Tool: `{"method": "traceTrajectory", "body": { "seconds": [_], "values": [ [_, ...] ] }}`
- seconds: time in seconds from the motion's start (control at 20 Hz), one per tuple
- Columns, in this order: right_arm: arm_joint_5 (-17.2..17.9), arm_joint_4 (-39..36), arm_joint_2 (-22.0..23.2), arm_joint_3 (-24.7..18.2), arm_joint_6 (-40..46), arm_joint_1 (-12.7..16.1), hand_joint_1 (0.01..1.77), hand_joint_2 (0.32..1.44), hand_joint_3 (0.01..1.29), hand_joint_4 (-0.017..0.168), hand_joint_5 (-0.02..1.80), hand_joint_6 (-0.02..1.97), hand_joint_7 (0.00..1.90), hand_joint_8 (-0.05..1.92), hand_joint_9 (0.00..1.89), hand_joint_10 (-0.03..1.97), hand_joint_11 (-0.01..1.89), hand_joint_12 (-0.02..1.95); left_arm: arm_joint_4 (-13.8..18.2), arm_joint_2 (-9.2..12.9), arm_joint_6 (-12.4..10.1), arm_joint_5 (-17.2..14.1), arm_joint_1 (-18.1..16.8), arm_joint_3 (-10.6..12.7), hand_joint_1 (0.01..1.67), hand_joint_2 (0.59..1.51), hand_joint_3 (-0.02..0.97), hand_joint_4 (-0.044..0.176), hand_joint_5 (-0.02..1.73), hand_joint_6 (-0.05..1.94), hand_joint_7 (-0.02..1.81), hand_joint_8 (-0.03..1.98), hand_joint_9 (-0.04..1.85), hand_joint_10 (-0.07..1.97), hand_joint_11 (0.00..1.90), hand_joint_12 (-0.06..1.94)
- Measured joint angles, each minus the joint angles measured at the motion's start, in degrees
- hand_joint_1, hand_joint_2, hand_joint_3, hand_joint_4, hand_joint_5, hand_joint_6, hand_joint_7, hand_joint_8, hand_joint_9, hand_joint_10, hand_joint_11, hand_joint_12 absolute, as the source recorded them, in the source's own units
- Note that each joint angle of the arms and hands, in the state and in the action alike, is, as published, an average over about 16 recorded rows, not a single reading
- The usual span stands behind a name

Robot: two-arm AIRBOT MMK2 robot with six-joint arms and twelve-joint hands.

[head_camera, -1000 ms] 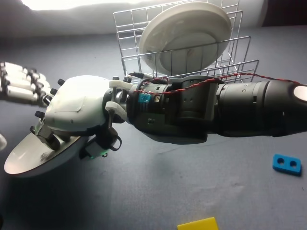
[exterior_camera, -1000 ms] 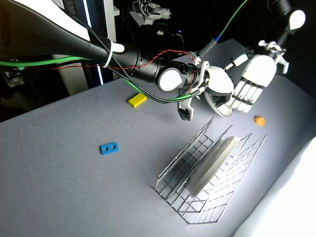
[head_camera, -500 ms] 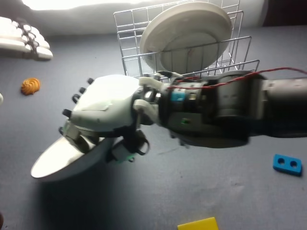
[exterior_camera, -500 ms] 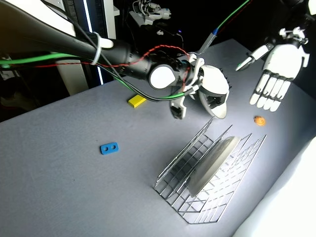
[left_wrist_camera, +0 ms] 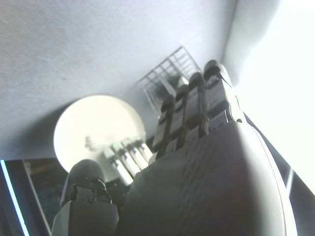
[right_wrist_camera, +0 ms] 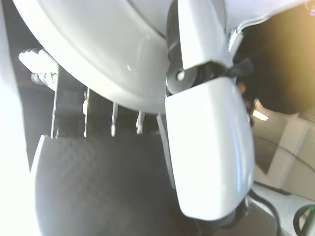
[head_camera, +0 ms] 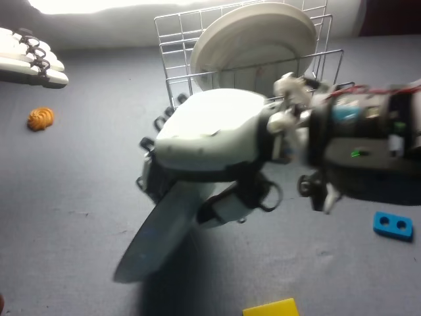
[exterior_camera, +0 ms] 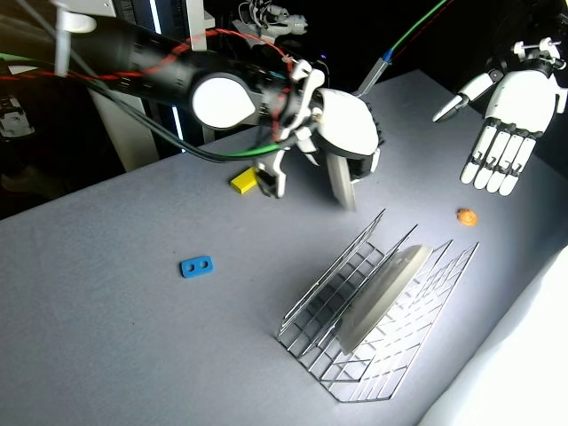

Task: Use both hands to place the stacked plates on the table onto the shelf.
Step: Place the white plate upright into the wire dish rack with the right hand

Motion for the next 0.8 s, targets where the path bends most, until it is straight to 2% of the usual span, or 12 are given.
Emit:
{"method": "traceTrajectory", "body": {
  "seconds": [0.2, 0.35, 0.55, 0.8],
  "values": [
    [-0.93, 1.94, 5.74, -4.48, 0.85, 2.22, 1.35, 0.98, 0.01, -0.005, 0.93, 0.95, 1.03, 0.85, 1.0, 1.07, 0.83, 1.15, 0.05, 0.0, -0.08, 0.0, -0.19, 0.0, 0.02, 1.126, 0.014, -0.002, 0.03, 0.01, 0.02, -0.01, 0.02, 0.02, 0.03, 0.02],
    [-1.14, 0.28, 8.79, -6.21, 4.89, 4.3, 1.36, 0.99, 0.01, -0.006, 0.92, 0.95, 1.04, 0.86, 1.0, 1.08, 0.82, 1.16, 0.07, -0.05, -0.14, 0.03, -0.4, 0.0, 0.02, 1.126, 0.014, -0.002, 0.03, 0.01, 0.02, -0.01, 0.02, 0.02, 0.03, 0.02],
    [-0.97, -3.32, 11.3, -6.82, 12.27, 7.28, 1.37, 0.99, 0.01, -0.007, 0.9, 0.95, 1.05, 0.86, 0.99, 1.08, 0.82, 1.16, 0.08, -0.19, -0.35, 0.11, -0.63, -0.03, 0.02, 1.126, 0.014, -0.002, 0.03, 0.01, 0.03, -0.01, 0.02, 0.02, 0.03, 0.02],
    [-1.18, -8.22, 12.65, -5.37, 22.87, 10.76, 1.37, 1.0, 0.01, -0.008, 0.88, 0.96, 1.04, 0.87, 0.98, 1.09, 0.82, 1.16, 0.09, -0.4, -0.78, 0.24, -0.77, -0.4, 0.02, 1.126, 0.014, -0.002, 0.04, 0.01, 0.03, -0.01, 0.02, 0.02, 0.03, 0.02]
  ]
}}
